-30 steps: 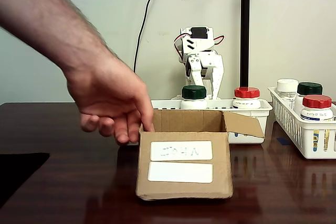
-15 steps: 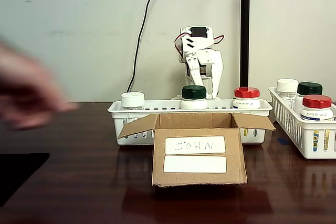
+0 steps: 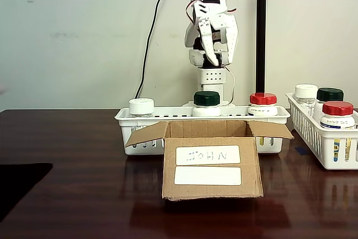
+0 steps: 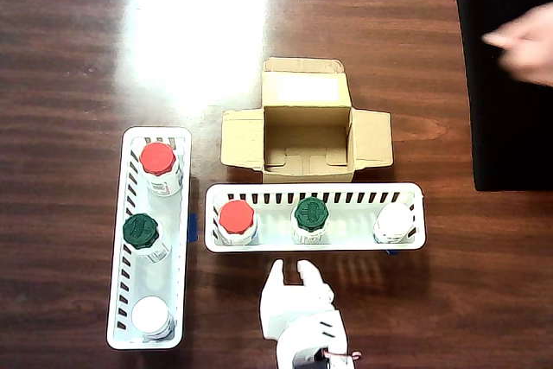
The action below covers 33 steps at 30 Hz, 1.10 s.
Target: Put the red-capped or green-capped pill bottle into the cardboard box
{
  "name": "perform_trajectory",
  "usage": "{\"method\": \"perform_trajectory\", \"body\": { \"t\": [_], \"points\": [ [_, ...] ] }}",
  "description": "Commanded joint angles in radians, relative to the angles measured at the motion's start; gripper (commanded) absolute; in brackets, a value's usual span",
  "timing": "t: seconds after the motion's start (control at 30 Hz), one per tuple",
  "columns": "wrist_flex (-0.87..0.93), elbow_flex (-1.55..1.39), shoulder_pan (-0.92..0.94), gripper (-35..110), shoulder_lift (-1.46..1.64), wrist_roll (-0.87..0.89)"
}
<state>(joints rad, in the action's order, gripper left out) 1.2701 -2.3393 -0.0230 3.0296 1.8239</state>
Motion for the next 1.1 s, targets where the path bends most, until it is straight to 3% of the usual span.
{"method": "perform_trajectory", "body": {
  "t": [0.0, 0.1, 0.43, 1.07],
  "points": [
    [-0.02, 0.129, 0.018, 45, -0.121, 0.04],
    [-0.054, 0.201, 0.034, 52, -0.247, 0.046],
    [-0.236, 0.324, -0.018, 52, -0.557, -0.008],
    [-0.273, 0.407, 0.003, 52, -0.686, 0.046]
  ]
}}
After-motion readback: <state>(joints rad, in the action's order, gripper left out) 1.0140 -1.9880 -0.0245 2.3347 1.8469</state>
